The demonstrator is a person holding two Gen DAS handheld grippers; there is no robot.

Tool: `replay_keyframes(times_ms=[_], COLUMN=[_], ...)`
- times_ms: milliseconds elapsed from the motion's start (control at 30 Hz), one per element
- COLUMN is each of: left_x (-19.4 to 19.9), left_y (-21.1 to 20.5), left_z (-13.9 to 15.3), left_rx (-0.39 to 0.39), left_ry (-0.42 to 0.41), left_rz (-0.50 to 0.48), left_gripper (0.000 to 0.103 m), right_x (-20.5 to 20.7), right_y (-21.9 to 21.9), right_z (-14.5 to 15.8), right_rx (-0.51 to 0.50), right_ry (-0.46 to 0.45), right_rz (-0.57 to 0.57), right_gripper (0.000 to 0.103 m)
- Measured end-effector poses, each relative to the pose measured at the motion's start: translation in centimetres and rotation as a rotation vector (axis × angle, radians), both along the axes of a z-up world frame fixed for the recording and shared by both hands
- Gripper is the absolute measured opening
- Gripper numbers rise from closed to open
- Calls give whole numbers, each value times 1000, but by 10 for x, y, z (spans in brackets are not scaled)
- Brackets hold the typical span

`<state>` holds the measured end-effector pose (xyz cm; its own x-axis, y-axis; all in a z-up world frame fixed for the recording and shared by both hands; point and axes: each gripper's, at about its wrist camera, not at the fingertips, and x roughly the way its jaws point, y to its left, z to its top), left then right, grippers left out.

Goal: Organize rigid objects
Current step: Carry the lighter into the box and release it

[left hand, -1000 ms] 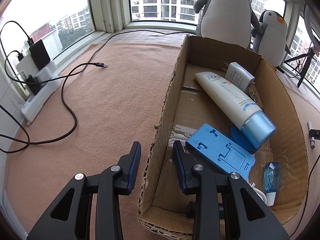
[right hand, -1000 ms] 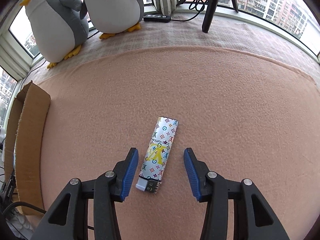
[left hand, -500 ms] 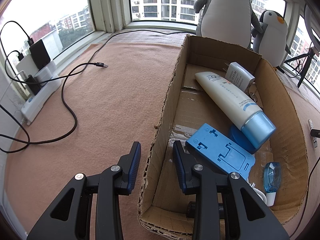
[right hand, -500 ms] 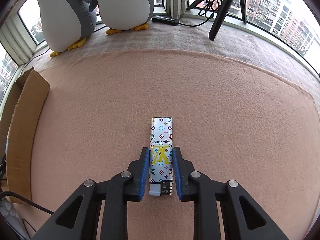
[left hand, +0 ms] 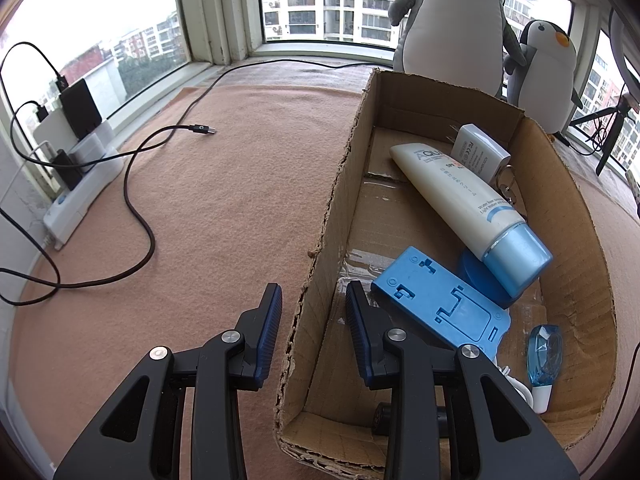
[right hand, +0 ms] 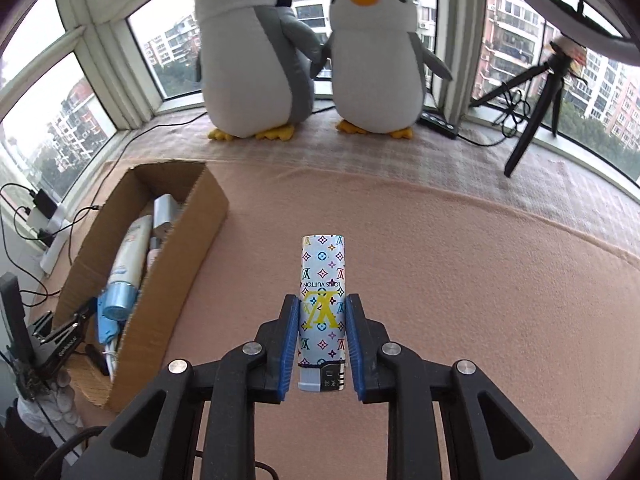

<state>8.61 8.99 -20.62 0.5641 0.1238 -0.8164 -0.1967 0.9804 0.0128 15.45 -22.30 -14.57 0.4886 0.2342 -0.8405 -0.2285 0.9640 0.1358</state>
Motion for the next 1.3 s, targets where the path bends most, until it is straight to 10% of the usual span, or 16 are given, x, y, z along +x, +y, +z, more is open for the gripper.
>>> replay_keyframes(times_ms=[633, 1300], left_x=[0, -1], left_y=[0, 1], left_z=[-1, -1], left_rx=[-3, -2], left_ry=[-1, 0], left_rz=[3, 3], left_gripper=[31, 31], right_x=[-20, -3], right_y=[154, 180], right_z=[19, -5], right_rx=[23, 0], right_ry=[-72, -50], right_rz=[311, 335], right_gripper=[21, 21])
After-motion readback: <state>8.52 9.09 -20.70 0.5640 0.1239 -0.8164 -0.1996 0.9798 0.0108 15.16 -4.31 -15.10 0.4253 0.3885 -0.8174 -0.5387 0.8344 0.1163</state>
